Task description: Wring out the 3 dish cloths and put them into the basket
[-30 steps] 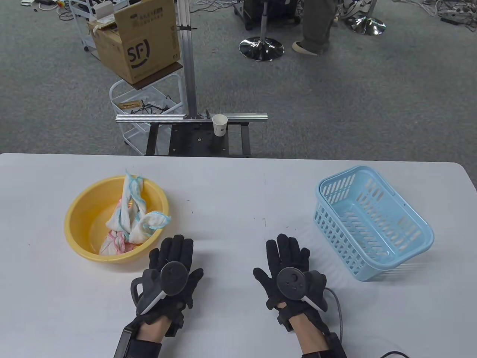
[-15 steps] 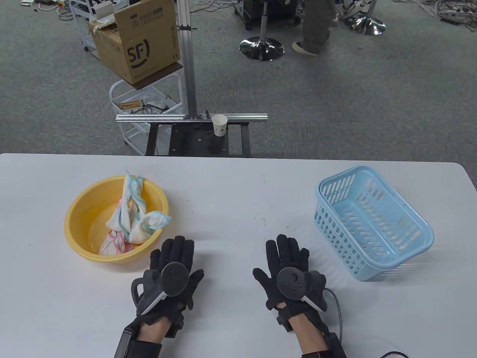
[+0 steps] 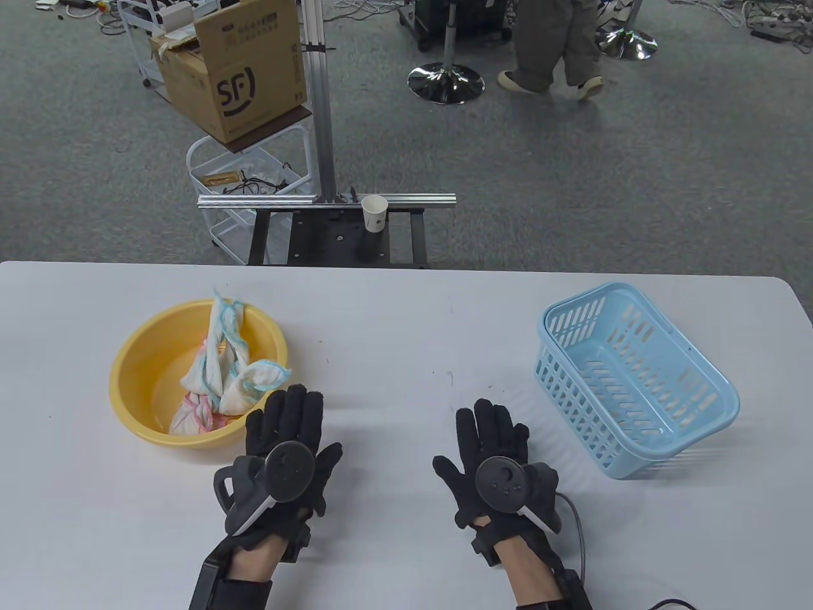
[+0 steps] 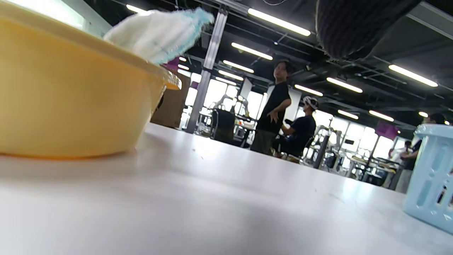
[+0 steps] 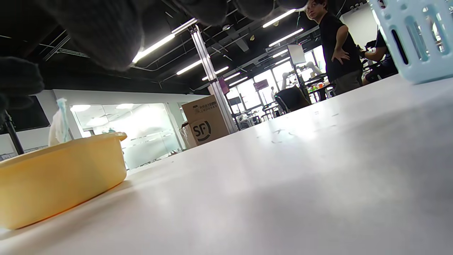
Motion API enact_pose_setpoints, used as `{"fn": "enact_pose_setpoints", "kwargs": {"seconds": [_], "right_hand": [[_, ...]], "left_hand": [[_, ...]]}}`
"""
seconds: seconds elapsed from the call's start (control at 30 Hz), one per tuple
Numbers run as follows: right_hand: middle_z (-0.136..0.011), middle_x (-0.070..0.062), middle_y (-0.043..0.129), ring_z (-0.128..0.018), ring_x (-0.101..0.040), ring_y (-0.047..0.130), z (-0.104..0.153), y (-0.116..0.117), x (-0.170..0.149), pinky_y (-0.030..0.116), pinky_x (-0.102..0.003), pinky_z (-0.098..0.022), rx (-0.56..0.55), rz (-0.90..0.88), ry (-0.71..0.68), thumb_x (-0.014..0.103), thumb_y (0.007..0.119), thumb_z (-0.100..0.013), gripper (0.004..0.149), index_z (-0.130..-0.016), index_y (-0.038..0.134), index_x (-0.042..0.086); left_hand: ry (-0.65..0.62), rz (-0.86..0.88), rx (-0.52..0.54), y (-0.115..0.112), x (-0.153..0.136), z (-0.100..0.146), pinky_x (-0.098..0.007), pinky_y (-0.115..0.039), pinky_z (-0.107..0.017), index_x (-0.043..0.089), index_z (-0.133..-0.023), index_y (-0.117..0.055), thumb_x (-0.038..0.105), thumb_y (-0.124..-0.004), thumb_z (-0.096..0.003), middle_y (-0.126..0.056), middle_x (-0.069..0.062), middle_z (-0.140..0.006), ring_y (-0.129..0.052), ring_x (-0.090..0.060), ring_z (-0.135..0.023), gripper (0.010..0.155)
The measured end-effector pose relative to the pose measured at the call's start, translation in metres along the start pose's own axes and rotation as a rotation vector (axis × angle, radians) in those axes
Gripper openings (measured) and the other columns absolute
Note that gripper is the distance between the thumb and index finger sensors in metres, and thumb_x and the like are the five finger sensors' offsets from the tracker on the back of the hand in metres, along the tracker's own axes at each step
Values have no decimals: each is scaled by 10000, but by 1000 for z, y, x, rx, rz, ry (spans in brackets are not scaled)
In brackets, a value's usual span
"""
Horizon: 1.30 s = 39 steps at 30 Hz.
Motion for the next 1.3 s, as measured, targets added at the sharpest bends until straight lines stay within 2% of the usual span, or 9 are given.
{"fn": "enact_pose_setpoints", "kwargs": {"seconds": [0.1, 0.27, 0.43, 0.53, 0.7, 0.83, 1.0, 1.13, 1.3], "right_hand": [[-1160, -213, 276, -1067, -510, 279, 0, 0, 0, 298, -749, -696, -2, 0, -4, 600, 722, -531, 812, -1102, 340, 167], [-1159, -213, 277, -1067, -511, 281, 0, -1, 0, 302, -748, -696, -4, -10, -3, 597, 722, -533, 809, -1101, 340, 165], [-1159, -215, 277, -1065, -513, 289, -1, 2, -4, 307, -747, -697, 5, -21, 10, 596, 722, -533, 809, -1101, 341, 165], [-1159, -215, 277, -1065, -513, 290, -1, 3, -6, 309, -748, -696, 10, -28, 15, 595, 722, -533, 809, -1101, 340, 163], [-1159, -216, 278, -1063, -518, 299, -1, 3, -5, 320, -746, -697, 14, -41, 17, 593, 722, -534, 808, -1101, 341, 163], [-1158, -217, 284, -1060, -522, 312, -1, 4, -5, 332, -747, -697, 23, -44, 19, 592, 723, -534, 806, -1101, 343, 162], [-1156, -223, 294, -1057, -525, 325, -1, 4, -5, 340, -748, -695, 32, -50, 24, 586, 724, -536, 800, -1100, 352, 158], [-1155, -224, 305, -1055, -528, 333, -1, 4, -5, 344, -748, -695, 29, -51, 24, 580, 725, -537, 794, -1099, 361, 154], [-1154, -225, 313, -1053, -528, 341, -1, 4, -5, 347, -749, -694, 30, -52, 22, 576, 724, -537, 789, -1099, 366, 153]], "left_hand": [[45, 10, 17, 10, -6, -6, -572, -206, -832, 392, -1131, -194, 611, -767, -454, -137, 145, -1189, -134, -219, -1170, 913], [168, 10, -22, 17, -30, -28, -584, -181, -828, 400, -1120, -118, 624, -783, -449, -52, 150, -1178, -69, -222, -1161, 971], [297, -16, -116, 13, -59, -52, -596, -175, -826, 406, -1097, -45, 634, -794, -442, -10, 148, -1166, -63, -237, -1159, 1022], [328, -18, -157, 7, -67, -62, -596, -192, -828, 407, -1091, -33, 633, -801, -438, -46, 141, -1173, -112, -243, -1163, 1032], [358, -31, -195, -1, -74, -73, -588, -267, -834, 400, -1101, -78, 614, -808, -439, -218, 125, -1180, -299, -258, -1147, 1008], [355, -33, -167, -2, -73, -74, -573, -348, -827, 369, -1125, -221, 573, -813, -445, -410, 94, -1127, -484, -265, -1063, 924], [332, -51, -99, 3, -72, -72, -555, -478, -798, 318, -1097, -517, 508, -819, -454, -652, 65, -991, -684, -254, -920, 735], [298, -50, -37, 19, -71, -67, -541, -569, -768, 318, -1011, -719, 444, -795, -476, -774, 69, -910, -789, -246, -847, 555], [264, 13, 23, 56, -67, -60, -541, -599, -757, 339, -974, -793, 449, -800, -473, -807, 75, -939, -817, -251, -885, 513]]}}
Point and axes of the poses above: the tracker on the back of each hand, its own x axis roughly to the thumb side, its own z axis roughly from the fingertips to the wrist, y = z × x, the point moved 4 cm from there along -z, roughly from the wrist to the fingertips
